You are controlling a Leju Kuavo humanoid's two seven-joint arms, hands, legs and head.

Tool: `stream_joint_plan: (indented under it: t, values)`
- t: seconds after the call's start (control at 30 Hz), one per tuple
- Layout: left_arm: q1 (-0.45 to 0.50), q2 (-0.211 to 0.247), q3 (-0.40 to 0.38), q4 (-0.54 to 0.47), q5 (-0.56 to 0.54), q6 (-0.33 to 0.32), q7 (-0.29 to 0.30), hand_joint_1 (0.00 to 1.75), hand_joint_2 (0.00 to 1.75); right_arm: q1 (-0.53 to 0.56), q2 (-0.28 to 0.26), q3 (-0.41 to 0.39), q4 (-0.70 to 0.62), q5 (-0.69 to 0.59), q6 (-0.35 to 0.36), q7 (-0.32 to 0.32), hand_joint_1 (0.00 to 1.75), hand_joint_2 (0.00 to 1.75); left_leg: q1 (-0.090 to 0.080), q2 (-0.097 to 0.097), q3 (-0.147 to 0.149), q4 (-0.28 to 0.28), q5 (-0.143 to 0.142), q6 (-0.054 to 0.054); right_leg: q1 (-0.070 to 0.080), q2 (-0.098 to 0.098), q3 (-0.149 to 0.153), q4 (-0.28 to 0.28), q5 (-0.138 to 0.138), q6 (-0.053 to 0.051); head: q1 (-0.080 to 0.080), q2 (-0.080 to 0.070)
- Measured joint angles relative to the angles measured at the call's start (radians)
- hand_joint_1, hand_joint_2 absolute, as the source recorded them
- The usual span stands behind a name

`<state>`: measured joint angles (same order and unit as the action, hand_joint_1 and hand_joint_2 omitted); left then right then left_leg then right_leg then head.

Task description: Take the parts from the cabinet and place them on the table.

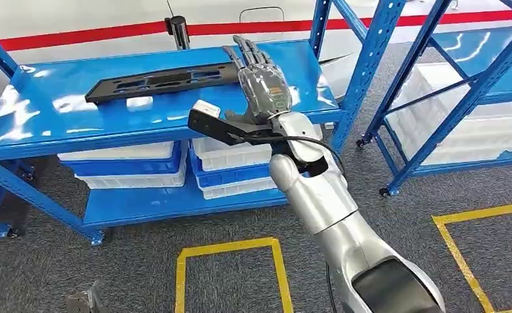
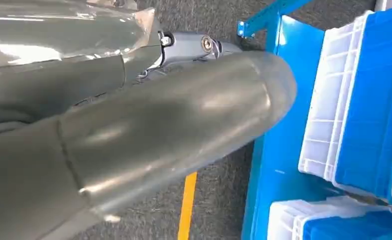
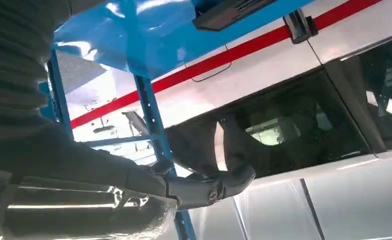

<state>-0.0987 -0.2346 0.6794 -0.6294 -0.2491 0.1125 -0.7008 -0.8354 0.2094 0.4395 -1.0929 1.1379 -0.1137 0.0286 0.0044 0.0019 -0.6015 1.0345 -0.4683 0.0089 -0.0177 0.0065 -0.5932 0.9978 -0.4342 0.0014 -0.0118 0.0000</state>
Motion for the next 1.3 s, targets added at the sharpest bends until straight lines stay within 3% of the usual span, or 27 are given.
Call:
stream_joint_plan:
  t: [0.03,0.1,0.13,0.17,0.2,0.27,0.3,0.33,0.43,0.47,0.5,0.53,0.6,0.63,0.67,0.7,0.77,0.8,0.83,0.93,1.0,1.03,1.13,1.17,1.2,1.23,1.3]
  values:
    - [0.0,0.0,-0.003,0.0,0.004,0.001,0.0,0.0,0.0,-0.001,0.0,0.0,0.0,0.0,-0.002,0.001,0.0,1.75,0.003,0.0,-0.022,0.052,-0.033,-0.007,-0.002,-0.001,0.001,0.0,-0.002,-0.003,-0.005,0.0]
    - [0.0,0.001,-0.006,0.001,0.006,0.001,0.0,0.0,0.0,0.004,0.0,0.0,0.0,-0.001,-0.002,0.001,0.0,1.75,0.01,0.0,-0.104,0.217,-0.108,-0.019,-0.001,0.0,0.002,0.0,-0.003,-0.005,-0.003,0.0]
    - [0.002,0.001,-0.007,0.002,0.006,0.001,0.0,0.0,0.0,0.007,0.0,0.0,0.0,-0.001,-0.003,0.001,0.0,1.75,0.012,0.0,-0.134,0.271,-0.12,-0.023,-0.001,0.0,0.002,0.0,-0.003,-0.005,-0.004,0.0]
    - [0.003,0.002,-0.007,0.003,0.006,0.002,0.0,0.0,0.0,0.011,0.0,0.0,0.0,-0.001,-0.002,0.002,0.0,1.75,0.015,0.0,-0.143,0.279,-0.108,-0.026,-0.002,0.002,0.002,0.0,-0.003,-0.005,-0.003,0.0]
    - [0.003,0.003,-0.008,0.003,0.006,0.002,0.0,0.0,0.0,0.012,0.0,0.0,0.0,-0.001,-0.003,0.002,0.0,1.75,0.019,0.0,-0.131,0.242,-0.077,-0.027,-0.002,0.004,0.003,0.001,-0.004,-0.004,-0.005,0.0]
    - [0.003,0.006,-0.008,0.003,0.006,0.002,0.0,0.0,0.0,0.011,0.0,0.0,0.0,-0.001,-0.004,0.002,0.0,1.75,0.026,0.0,-0.049,0.065,0.019,-0.028,-0.004,0.008,0.008,0.001,-0.005,-0.002,-0.005,0.0]
    - [0.003,0.006,-0.008,0.003,0.006,0.002,0.0,0.0,0.0,0.011,0.001,0.0,0.0,-0.001,-0.005,0.002,0.0,1.75,0.029,-0.001,-0.015,-0.006,0.04,-0.028,-0.003,0.009,0.008,0.001,-0.007,0.001,-0.004,0.0]
    - [0.002,0.006,-0.009,0.003,0.006,0.002,0.0,0.0,0.0,0.01,0.001,0.0,0.0,-0.001,-0.007,0.002,0.0,1.75,0.021,-0.004,-0.006,-0.023,0.03,-0.025,0.01,0.01,0.003,0.005,-0.01,0.008,-0.004,0.0]
    - [0.002,0.006,-0.012,0.004,0.01,0.005,0.0,0.0,0.0,0.011,0.0,0.002,0.0,-0.002,-0.009,0.003,0.0,1.75,0.01,-0.006,-0.01,-0.02,0.03,-0.003,0.004,0.01,0.003,-0.006,-0.006,0.024,-0.001,0.0]
    - [0.002,0.006,-0.018,0.004,0.016,0.007,0.0,0.0,0.0,0.011,0.0,0.002,0.0,-0.003,-0.011,0.004,0.0,1.75,0.013,-0.005,-0.004,-0.031,0.037,0.008,0.006,0.009,0.002,-0.002,-0.01,0.032,0.0,0.0]
    - [0.002,0.007,-0.024,0.004,0.019,0.011,0.0,0.0,0.0,0.011,-0.002,0.002,0.0,-0.004,-0.011,0.005,0.0,1.75,0.014,-0.004,-0.001,-0.035,0.041,0.014,0.004,0.003,-0.008,0.021,-0.021,0.033,0.0,0.0]
    - [0.001,0.008,-0.026,0.004,0.023,0.015,0.0,0.0,0.0,0.01,-0.003,0.001,0.0,-0.005,-0.014,0.006,0.0,1.75,0.013,-0.004,-0.001,-0.034,0.039,0.024,0.005,0.002,-0.033,0.07,-0.047,0.027,0.001,0.0]
    - [0.002,0.008,-0.027,0.004,0.029,0.022,0.0,0.0,0.0,0.016,-0.008,0.001,0.0,-0.006,-0.015,0.006,0.0,1.75,0.009,-0.003,-0.001,-0.034,0.037,0.031,0.005,0.002,-0.118,0.237,-0.114,0.014,0.002,0.0]
    - [0.004,0.008,-0.03,0.004,0.034,0.024,0.0,0.0,0.0,0.021,-0.011,0.001,0.0,-0.007,-0.016,0.007,0.0,1.75,0.008,-0.003,-0.001,-0.034,0.037,0.032,0.005,0.002,-0.156,0.309,-0.134,0.013,0.003,0.0]
    - [0.006,0.008,-0.034,0.005,0.039,0.026,0.0,0.0,0.0,0.027,-0.014,0.001,0.0,-0.007,-0.016,0.008,0.0,1.75,0.006,-0.003,0.0,-0.034,0.036,0.033,0.006,0.002,-0.171,0.333,-0.133,0.017,0.002,0.0]
    - [0.007,0.008,-0.038,0.006,0.04,0.027,0.0,0.0,0.0,0.03,-0.016,0.001,0.0,-0.007,-0.016,0.009,0.0,1.75,0.005,-0.005,0.0,-0.034,0.035,0.034,0.007,0.002,-0.16,0.303,-0.114,0.023,0.003,0.0]
    - [0.007,0.008,-0.05,0.006,0.048,0.032,0.0,0.0,0.0,0.03,-0.018,0.001,-0.002,-0.007,-0.016,0.009,0.0,1.75,0.002,-0.005,0.004,-0.033,0.033,0.032,0.009,0.001,-0.083,0.145,-0.048,0.034,0.003,0.0]
    - [0.007,0.008,-0.055,0.007,0.049,0.036,0.0,0.0,0.0,0.029,-0.018,0.001,-0.005,-0.007,-0.016,0.009,0.0,1.75,0.001,-0.006,0.007,-0.033,0.031,0.029,0.01,-0.002,-0.039,0.057,-0.019,0.033,0.003,0.0]
    - [0.006,0.008,-0.058,0.008,0.05,0.041,0.0,0.0,0.0,0.028,-0.018,0.001,-0.007,-0.007,-0.016,0.009,0.0,1.75,-0.009,-0.006,0.004,-0.027,0.026,0.023,0.015,-0.006,-0.009,0.003,-0.009,0.026,0.003,0.0]
    - [0.007,0.008,-0.071,0.011,0.059,0.048,0.0,0.0,0.0,0.029,-0.022,0.001,-0.008,-0.007,-0.016,0.01,0.0,1.75,-0.003,-0.004,0.007,-0.03,0.021,0.014,0.015,-0.003,-0.012,0.005,-0.004,0.014,0.001,0.0]
    - [0.005,0.013,-0.078,0.011,0.061,0.052,0.0,0.0,0.0,0.029,-0.021,0.0,-0.009,-0.007,-0.016,0.011,0.0,1.75,0.006,-0.004,0.002,-0.017,0.009,0.002,-0.001,-0.001,-0.001,-0.003,0.001,0.003,0.002,0.0]
    - [0.004,0.013,-0.081,0.011,0.063,0.055,0.0,0.0,0.0,0.027,-0.02,0.0,-0.01,-0.007,-0.016,0.011,0.0,1.75,0.005,-0.005,-0.013,0.023,-0.013,-0.007,0.0,0.0,0.003,-0.004,-0.003,-0.005,-0.004,0.0]
    - [0.005,0.015,-0.084,0.019,0.067,0.056,0.0,0.0,0.0,0.031,-0.02,0.002,-0.008,-0.007,-0.016,0.011,0.0,1.75,0.013,-0.005,-0.132,0.248,-0.103,-0.024,0.001,0.001,0.01,-0.003,-0.01,-0.014,-0.005,0.0]
    - [0.007,0.016,-0.085,0.021,0.068,0.058,0.0,0.0,0.0,0.033,-0.021,0.002,-0.008,-0.006,-0.015,0.012,0.0,1.75,0.017,-0.004,-0.158,0.281,-0.101,-0.027,0.001,0.001,0.012,-0.003,-0.011,-0.015,-0.005,0.0]
    - [0.008,0.017,-0.088,0.023,0.072,0.06,0.0,0.0,0.0,0.034,-0.021,0.002,-0.007,-0.006,-0.014,0.012,0.0,1.75,0.02,-0.004,-0.161,0.267,-0.077,-0.03,0.001,0.003,0.015,-0.003,-0.014,-0.017,-0.005,0.0]
    - [0.009,0.019,-0.094,0.024,0.073,0.063,0.0,0.0,0.0,0.035,-0.021,0.002,-0.006,-0.006,-0.014,0.013,0.0,1.75,0.024,-0.003,-0.141,0.21,-0.034,-0.031,-0.001,0.005,0.02,-0.003,-0.018,-0.014,-0.006,0.0]
    - [0.009,0.022,-0.106,0.024,0.079,0.064,0.0,0.0,0.0,0.035,-0.021,0.002,-0.005,-0.006,-0.014,0.015,0.0,1.75,0.03,-0.002,-0.059,0.031,0.061,-0.031,-0.002,0.007,0.033,-0.003,-0.028,-0.004,-0.006,0.0]
